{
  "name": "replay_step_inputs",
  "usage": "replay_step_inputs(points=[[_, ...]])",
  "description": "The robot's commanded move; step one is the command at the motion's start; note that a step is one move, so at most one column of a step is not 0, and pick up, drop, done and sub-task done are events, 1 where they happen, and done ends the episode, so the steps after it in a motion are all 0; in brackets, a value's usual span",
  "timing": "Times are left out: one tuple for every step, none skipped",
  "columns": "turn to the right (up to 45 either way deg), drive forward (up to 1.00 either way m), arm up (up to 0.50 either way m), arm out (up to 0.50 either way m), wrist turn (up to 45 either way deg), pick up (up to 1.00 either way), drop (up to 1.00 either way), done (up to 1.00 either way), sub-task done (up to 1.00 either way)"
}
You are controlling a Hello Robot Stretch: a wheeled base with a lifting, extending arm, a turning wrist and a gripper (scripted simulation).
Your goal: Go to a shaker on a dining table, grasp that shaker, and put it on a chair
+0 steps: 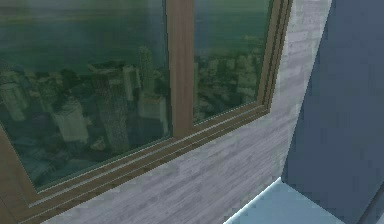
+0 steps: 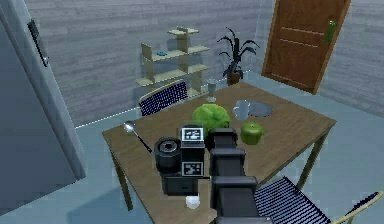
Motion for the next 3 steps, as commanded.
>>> replay_step_inputs(points=[[0.0, 0.0, 0.0, 0.0, 3.0, 0.0, 0.0, 0.0, 0.0], [0.0, 0.0, -0.3, 0.0, 0.0, 0.0, 0.0, 0.0, 0.0], [0.0, 0.0, 0.0, 0.0, 0.0, 1.0, 0.0, 0.0, 0.0]])
